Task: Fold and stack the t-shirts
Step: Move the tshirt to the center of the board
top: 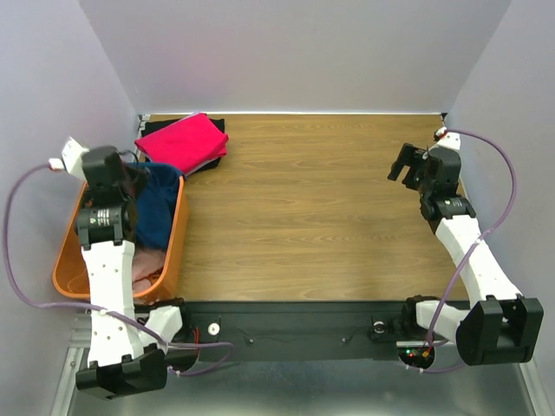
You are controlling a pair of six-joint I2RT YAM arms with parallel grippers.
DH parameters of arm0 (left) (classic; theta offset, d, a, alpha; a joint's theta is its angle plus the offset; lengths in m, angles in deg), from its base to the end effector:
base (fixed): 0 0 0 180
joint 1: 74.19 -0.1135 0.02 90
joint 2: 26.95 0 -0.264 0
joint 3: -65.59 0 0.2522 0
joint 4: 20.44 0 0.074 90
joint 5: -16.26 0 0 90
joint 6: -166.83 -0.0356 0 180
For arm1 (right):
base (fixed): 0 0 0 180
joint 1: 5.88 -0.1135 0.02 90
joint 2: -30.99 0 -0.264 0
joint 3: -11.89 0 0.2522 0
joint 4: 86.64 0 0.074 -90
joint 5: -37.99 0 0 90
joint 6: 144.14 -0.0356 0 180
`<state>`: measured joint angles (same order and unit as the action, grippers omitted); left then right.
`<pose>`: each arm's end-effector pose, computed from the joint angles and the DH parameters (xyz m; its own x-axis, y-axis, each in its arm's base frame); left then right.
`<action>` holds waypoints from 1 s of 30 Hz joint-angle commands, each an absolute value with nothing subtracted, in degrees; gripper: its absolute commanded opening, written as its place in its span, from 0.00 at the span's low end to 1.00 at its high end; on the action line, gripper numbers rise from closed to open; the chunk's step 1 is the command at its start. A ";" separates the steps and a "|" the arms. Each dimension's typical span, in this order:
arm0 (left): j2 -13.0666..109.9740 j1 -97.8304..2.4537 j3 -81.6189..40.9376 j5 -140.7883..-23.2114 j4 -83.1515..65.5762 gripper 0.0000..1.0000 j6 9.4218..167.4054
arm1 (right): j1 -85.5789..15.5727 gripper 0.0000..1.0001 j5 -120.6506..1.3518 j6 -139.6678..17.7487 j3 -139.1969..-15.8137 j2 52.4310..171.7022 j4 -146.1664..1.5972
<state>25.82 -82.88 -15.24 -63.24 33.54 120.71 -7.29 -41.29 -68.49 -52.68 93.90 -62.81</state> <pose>0.1778 0.0337 0.3947 -0.0962 -0.7042 -0.7035 -0.5234 0.6370 -0.5660 0.2529 -0.0004 0.3147 -0.3288 0.2355 -0.9146 0.2369 0.9580 0.1615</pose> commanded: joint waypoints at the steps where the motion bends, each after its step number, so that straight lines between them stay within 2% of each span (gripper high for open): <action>1: 29.29 -82.71 -26.21 -67.39 15.77 0.00 121.48 | -7.19 1.00 -41.37 -68.47 -56.45 95.23 -64.53; 3: 33.49 -82.19 -29.80 -77.91 2.50 0.00 123.84 | -7.11 1.00 -42.07 -68.73 -57.50 95.93 -64.53; 6: 39.73 -75.62 -35.68 -90.50 -13.60 0.00 124.04 | -7.11 1.00 -42.60 -68.91 -58.56 96.29 -64.44; 9: 50.63 -60.87 -52.19 -98.94 -16.44 0.00 116.24 | -7.19 1.00 -42.43 -68.82 -59.35 96.20 -64.53; 10: 55.96 -57.96 -60.06 -101.31 -16.35 0.00 115.25 | -7.11 1.00 -42.34 -68.74 -59.53 96.11 -64.44; 12: 62.04 -51.35 -68.01 -105.29 -16.35 0.00 115.95 | -7.19 1.00 -41.81 -68.73 -59.79 95.76 -64.35; 16: 67.16 -43.53 -74.19 -105.29 -16.35 0.00 115.95 | -7.11 1.00 -41.20 -68.47 -59.88 94.97 -63.83; 20: 68.76 -41.49 -75.52 -105.29 -16.27 0.00 115.95 | -7.19 1.00 -41.37 -68.65 -59.70 94.79 -63.21; 24: 67.79 -41.49 -71.84 -105.29 -12.07 0.00 115.95 | -7.11 1.00 -41.55 -69.70 -59.44 95.06 -62.86; 25: 68.05 -41.49 -70.01 -110.43 -10.13 0.02 110.38 | -7.19 1.00 -41.55 -69.79 -59.44 95.23 -62.77; 26: 68.32 -41.32 -68.68 -110.30 -6.81 0.19 109.19 | -7.11 1.00 -42.07 -69.88 -59.53 95.23 -62.69; 27: 68.32 -41.23 -67.19 -109.78 -4.51 0.27 108.22 | -7.11 1.00 -42.34 -69.96 -59.53 95.32 -62.68; 28: 68.06 -40.97 -64.04 -108.56 -2.22 0.39 107.08 | -7.11 1.00 -42.69 -69.97 -59.61 95.41 -62.60; 29: 67.62 -40.27 -62.45 -104.80 1.63 0.72 103.94 | -7.19 1.00 -43.48 -69.27 -59.88 95.41 -62.51; 30: 67.18 -39.91 -60.86 -102.59 3.41 0.85 102.86 | -7.11 1.00 -44.01 -68.83 -59.97 95.50 -62.33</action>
<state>69.23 -41.26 -65.31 -105.75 -4.95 110.42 -7.29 -42.07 -69.39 -57.25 96.59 -62.07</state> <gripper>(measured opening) 0.620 0.998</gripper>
